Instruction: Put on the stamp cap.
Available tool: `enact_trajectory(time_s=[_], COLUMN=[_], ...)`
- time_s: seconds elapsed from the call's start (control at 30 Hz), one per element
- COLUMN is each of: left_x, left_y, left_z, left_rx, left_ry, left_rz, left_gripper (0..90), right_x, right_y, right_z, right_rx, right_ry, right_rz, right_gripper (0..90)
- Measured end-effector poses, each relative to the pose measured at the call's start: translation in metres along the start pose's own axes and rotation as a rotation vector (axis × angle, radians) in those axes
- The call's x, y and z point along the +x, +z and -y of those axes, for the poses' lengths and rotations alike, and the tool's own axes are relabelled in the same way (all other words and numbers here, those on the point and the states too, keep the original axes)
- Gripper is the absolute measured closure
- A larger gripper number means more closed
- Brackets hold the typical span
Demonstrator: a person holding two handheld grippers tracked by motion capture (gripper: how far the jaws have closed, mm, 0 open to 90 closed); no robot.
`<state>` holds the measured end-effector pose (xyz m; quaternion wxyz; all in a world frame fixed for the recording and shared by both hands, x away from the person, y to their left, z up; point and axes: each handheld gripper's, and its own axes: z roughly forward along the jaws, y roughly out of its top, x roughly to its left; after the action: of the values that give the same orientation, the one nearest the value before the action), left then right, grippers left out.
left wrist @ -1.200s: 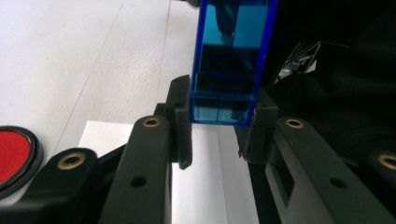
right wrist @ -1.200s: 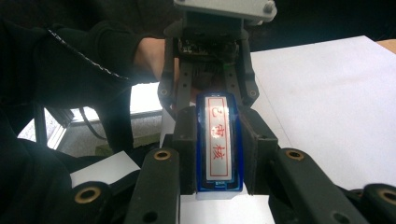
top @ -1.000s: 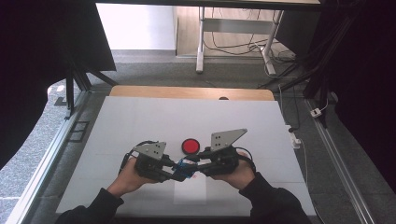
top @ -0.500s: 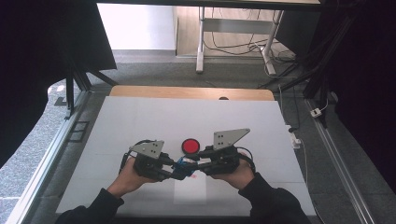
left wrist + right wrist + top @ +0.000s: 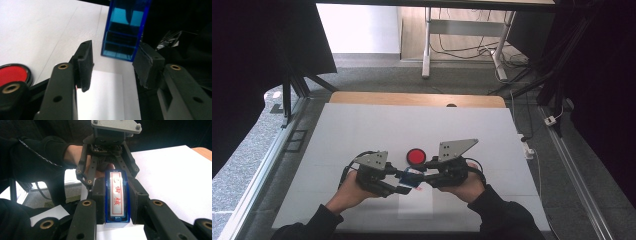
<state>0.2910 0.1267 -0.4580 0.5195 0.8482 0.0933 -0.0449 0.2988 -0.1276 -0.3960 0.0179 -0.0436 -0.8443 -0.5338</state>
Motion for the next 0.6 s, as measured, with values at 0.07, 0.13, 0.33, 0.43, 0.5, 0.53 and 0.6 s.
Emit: enact_trajectory(time_s=[0.07,0.13,0.33,0.43,0.5,0.53,0.6], left_x=[0.0,-0.001,-0.006,-0.009,-0.011,-0.012,-0.015], left_y=[-0.001,-0.003,-0.009,-0.013,-0.015,-0.016,-0.019], left_z=[0.001,0.002,0.004,0.005,0.005,0.006,0.007], left_rx=[0.003,0.008,0.016,0.025,0.038,0.043,0.052], left_ry=[-0.01,-0.022,-0.049,-0.061,-0.069,-0.072,-0.082], left_rz=[-0.019,-0.038,-0.089,-0.121,-0.15,-0.164,-0.185], left_gripper=[47.7,45.5,38.6,35.3,32.9,31.5,28.9], right_x=[0.0,0.0,0.001,0.0,0.0,0.0,0.0], right_y=[0.0,0.0,-0.001,-0.002,-0.003,-0.003,-0.003], right_z=[0.0,0.0,0.0,-0.001,-0.001,-0.001,-0.001], right_rx=[0.005,0.006,0.014,0.016,0.018,0.017,0.019], right_ry=[-0.005,-0.005,-0.009,-0.007,-0.007,-0.006,-0.006], right_rz=[0.008,0.013,0.037,0.044,0.053,0.054,0.061], right_gripper=[71.3,71.2,71.2,71.2,71.2,71.2,71.2])
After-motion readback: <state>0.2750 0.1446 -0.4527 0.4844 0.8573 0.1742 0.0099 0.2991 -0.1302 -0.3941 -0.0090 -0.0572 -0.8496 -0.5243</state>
